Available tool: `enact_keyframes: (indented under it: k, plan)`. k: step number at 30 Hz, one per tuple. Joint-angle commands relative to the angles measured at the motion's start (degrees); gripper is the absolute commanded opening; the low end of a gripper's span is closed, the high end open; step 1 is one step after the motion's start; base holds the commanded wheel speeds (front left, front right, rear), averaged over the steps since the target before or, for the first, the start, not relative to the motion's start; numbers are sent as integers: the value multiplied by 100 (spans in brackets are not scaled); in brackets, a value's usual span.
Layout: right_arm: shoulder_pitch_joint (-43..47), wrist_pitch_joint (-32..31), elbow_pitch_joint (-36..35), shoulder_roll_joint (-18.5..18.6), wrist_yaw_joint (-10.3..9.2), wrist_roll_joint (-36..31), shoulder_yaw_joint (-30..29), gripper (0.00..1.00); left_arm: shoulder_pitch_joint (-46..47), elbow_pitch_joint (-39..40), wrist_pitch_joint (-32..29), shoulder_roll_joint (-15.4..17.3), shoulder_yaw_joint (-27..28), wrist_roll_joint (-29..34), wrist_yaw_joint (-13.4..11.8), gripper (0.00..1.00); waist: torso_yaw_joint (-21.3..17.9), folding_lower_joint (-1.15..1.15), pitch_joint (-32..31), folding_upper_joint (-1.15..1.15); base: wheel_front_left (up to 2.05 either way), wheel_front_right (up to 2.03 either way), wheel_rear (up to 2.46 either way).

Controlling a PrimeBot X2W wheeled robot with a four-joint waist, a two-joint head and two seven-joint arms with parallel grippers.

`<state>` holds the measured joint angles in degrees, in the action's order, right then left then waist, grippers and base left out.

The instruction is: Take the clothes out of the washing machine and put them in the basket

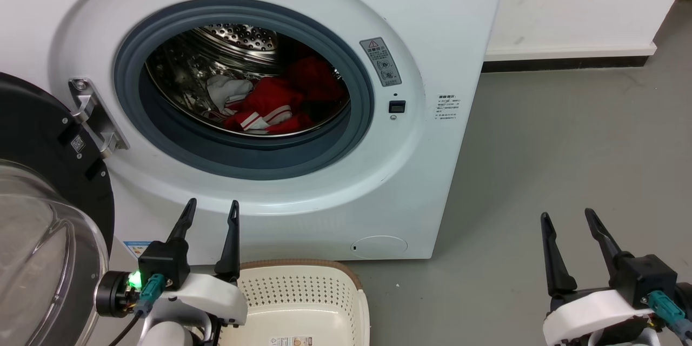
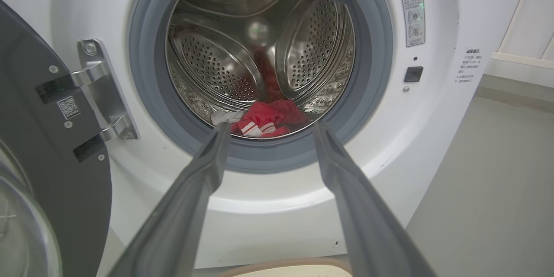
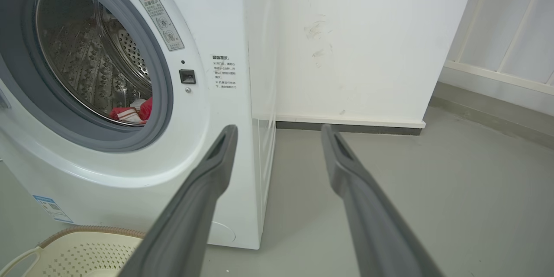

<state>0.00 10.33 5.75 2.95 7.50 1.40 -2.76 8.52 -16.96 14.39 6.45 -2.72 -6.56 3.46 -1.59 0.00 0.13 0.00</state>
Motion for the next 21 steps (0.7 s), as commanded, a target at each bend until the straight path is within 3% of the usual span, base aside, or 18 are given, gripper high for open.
enact_keyframes:
  k: [1,21]
  plan:
    - [41,54,2,-11,-2,-97,16,100,86,-15,57,-8,9,129,-32,100,0,0,5,0,0,0,0]
    - [-59,151,140,-11,-2,-46,-10,100,127,-117,95,-48,126,103,58,100,-6,0,95,0,0,0,0]
